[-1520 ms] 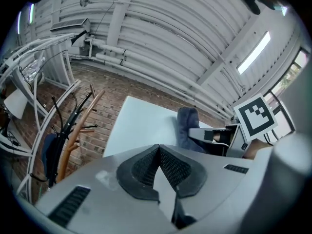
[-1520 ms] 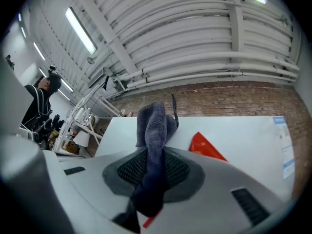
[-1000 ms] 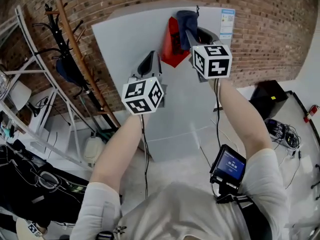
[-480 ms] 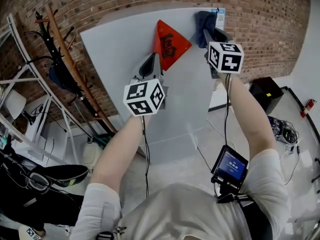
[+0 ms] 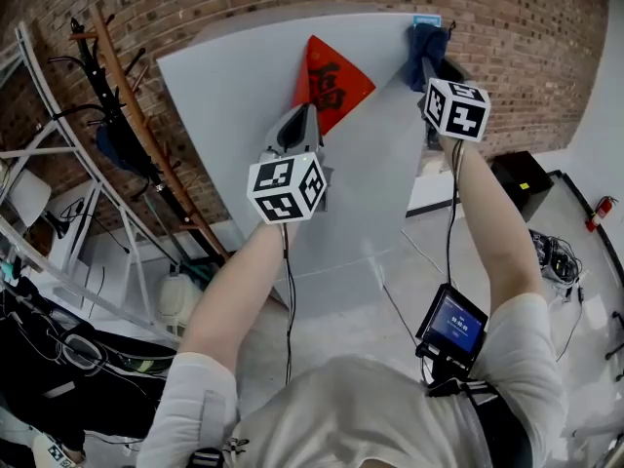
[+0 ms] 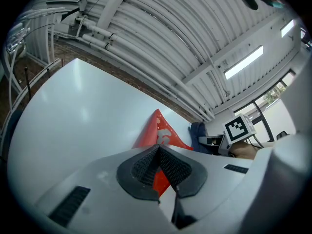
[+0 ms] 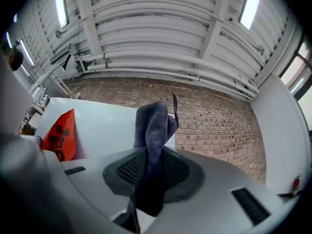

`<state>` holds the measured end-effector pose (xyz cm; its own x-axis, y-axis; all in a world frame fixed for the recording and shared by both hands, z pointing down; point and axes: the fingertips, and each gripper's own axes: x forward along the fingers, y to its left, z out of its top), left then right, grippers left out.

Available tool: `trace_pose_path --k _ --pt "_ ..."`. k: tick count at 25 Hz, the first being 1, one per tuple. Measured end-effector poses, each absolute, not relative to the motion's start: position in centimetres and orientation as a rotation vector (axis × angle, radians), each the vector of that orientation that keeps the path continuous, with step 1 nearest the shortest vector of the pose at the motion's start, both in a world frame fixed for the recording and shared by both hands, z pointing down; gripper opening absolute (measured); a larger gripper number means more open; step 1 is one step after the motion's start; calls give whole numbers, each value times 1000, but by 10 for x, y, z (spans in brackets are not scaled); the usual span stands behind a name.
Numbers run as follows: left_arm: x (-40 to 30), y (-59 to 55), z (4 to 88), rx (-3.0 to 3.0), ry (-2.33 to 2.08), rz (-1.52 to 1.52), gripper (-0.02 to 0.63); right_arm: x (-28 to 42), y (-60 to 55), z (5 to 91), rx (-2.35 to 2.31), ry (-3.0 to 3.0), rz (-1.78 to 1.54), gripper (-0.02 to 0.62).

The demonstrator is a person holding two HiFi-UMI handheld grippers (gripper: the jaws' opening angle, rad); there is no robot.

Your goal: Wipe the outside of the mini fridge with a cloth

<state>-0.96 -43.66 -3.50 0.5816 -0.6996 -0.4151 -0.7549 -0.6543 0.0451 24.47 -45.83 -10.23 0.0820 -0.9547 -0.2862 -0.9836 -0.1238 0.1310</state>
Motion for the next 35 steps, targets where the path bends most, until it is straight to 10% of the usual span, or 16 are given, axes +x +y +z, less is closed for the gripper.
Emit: trace_pose_path --k 26,35 --pt "-211 -388 27 -2401 1740 458 3 -160 -436 -11 -1495 2721 592 86" --pt "-253 -395 33 -2333 1830 426 3 -204 -472 6 -1523 2762 666 84"
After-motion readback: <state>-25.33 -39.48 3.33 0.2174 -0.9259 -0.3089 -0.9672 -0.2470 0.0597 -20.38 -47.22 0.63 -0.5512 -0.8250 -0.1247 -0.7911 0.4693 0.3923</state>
